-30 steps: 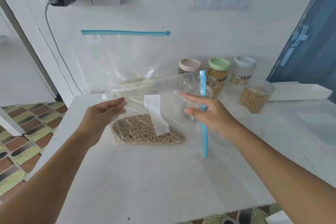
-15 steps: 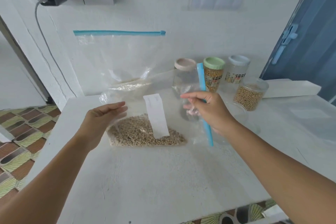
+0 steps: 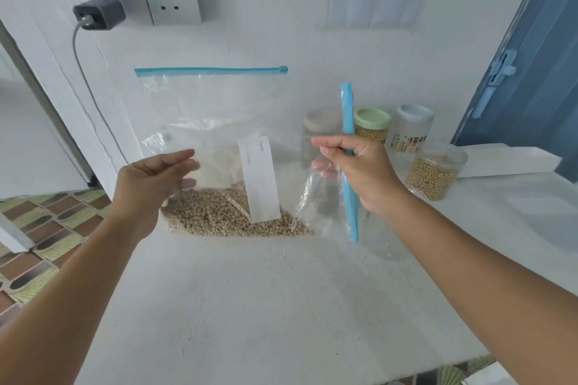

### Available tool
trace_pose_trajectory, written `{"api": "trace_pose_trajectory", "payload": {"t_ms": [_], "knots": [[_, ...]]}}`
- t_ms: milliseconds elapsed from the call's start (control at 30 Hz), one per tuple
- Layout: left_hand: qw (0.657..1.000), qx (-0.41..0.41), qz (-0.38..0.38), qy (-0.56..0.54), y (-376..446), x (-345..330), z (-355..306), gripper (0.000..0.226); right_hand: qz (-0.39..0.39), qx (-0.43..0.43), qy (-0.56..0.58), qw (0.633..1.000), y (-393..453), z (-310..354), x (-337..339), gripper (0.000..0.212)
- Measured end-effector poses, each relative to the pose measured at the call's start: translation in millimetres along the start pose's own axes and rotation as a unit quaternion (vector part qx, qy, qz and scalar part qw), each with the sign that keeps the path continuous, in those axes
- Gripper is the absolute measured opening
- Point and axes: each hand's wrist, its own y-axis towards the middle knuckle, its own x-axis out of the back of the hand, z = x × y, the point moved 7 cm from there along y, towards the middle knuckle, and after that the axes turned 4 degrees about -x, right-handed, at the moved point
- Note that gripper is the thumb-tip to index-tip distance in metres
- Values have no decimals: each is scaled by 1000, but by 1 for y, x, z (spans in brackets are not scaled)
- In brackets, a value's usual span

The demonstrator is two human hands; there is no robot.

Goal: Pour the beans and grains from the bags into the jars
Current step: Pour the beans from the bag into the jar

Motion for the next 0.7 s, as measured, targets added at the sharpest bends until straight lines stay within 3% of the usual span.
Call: {"api": "trace_pose_trajectory", "payload": {"t_ms": [300, 700], "knots": [[995, -96, 3, 20, 19, -14, -68, 20, -30, 33, 78, 996, 25, 45, 15, 16], [995, -97, 18, -20, 21, -75, -109, 17, -40, 64, 96, 993, 42, 72, 67, 16]]}}
